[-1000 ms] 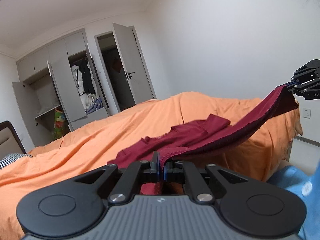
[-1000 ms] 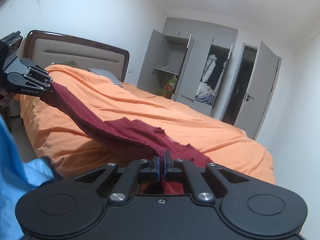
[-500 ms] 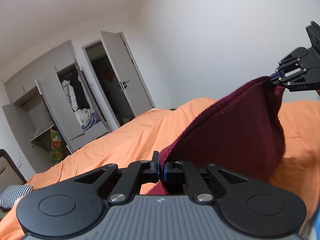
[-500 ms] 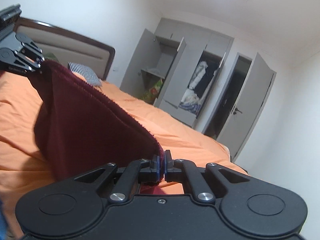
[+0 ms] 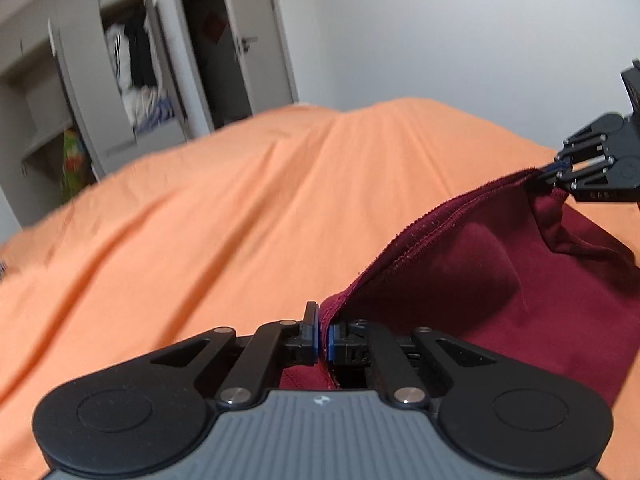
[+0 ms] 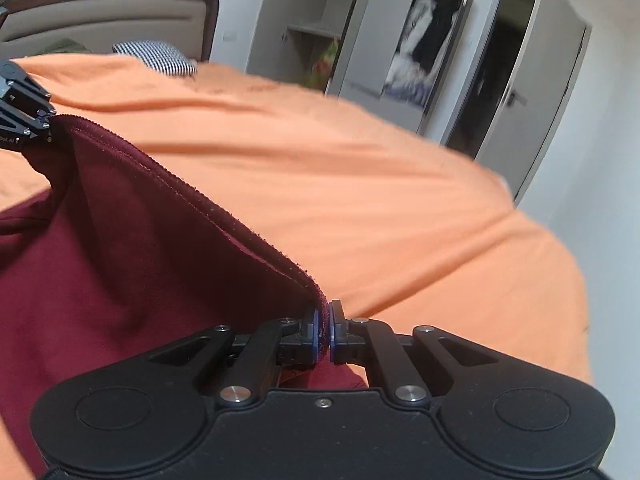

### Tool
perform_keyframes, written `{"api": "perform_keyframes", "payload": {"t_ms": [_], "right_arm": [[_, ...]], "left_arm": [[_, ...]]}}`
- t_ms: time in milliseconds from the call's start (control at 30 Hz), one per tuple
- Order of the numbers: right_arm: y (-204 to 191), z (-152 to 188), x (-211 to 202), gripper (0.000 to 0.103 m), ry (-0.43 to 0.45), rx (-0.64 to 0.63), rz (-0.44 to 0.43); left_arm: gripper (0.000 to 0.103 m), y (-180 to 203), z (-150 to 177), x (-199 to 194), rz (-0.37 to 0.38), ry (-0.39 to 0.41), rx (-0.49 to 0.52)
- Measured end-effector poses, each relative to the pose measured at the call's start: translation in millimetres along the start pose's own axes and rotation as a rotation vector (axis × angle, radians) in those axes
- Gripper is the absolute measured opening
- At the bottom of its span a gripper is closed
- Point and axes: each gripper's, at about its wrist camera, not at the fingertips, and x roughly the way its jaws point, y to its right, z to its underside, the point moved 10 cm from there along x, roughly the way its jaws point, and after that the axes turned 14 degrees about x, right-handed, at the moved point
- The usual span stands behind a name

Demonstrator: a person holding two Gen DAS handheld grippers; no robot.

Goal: Fold small clothes
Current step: 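Lift the hem with both grippers and fold it toward the collar, then lower the hem onto the collar and open both grippers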

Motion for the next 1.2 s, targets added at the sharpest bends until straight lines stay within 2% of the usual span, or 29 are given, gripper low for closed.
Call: {"api": "perform_keyframes", "payload": {"t_ms": [67,100,133,167,233,300,400,467,567,633,767,867,900,1000,1067,1100,1133,1200], "right_arm": [[2,5,19,0.01,-0.036,0.029,-0.013],[4,6,27,0.017,-0.051,0.041,-0.017],[6,10,34,0.028,-0.061,0.053,-0.022],[8,13,38,0.035,-0.067,0.064,-0.022],[19,19,42,0.067,-0.069,0.1,-0.014],[26,23,42,0.083,-0.055,0.151,-0.018],[39,25,34,0.1,-0.021,0.229,-0.019],[51,25,27,0.101,0.0,0.284,-0.008],[55,30,3,0.101,0.04,0.365,-0.035],[48,37,-12,0.102,0.069,0.38,-0.054],[21,53,-30,0.102,0.088,0.329,-0.095],[-6,63,-23,0.101,0.069,0.199,-0.058],[-12,65,-21,0.097,0.062,0.149,-0.034],[-32,70,-5,0.084,0.045,0.034,0.002],[-35,72,-1,0.073,0.049,-0.001,0.027],[-34,73,0,0.058,0.05,0.0,0.031],[-32,72,0,0.033,0.048,0.015,0.038],[-23,72,1,0.003,0.033,0.063,0.045]], "left_arm": [[0.007,-6,11,13,0.023,-0.015,-0.044],[0.01,-11,15,18,0.029,-0.017,-0.065],[0.029,-14,19,23,0.038,-0.018,-0.087],[0.062,-18,29,22,0.044,-0.015,-0.111],[0.087,-28,40,24,0.05,0.001,-0.169],[0.088,-37,53,21,0.078,0.026,-0.223],[0.1,-54,74,12,0.074,0.061,-0.32],[0.101,-57,86,-3,0.056,0.082,-0.379],[0.101,-53,97,-29,0.033,0.122,-0.403],[0.101,-43,104,-43,0.006,0.128,-0.396],[0.101,-4,90,-52,-0.033,0.136,-0.321],[0.094,22,71,-41,-0.086,0.092,-0.285],[0.091,25,67,-34,-0.103,0.071,-0.279],[0.055,28,73,-15,-0.141,-0.002,-0.298],[0.013,28,76,-10,-0.115,-0.024,-0.336],[0.008,26,80,-12,-0.106,-0.029,-0.36],[0.006,25,82,-13,-0.106,-0.025,-0.377],[0.005,19,83,-25,-0.107,0.005,-0.408]]}}
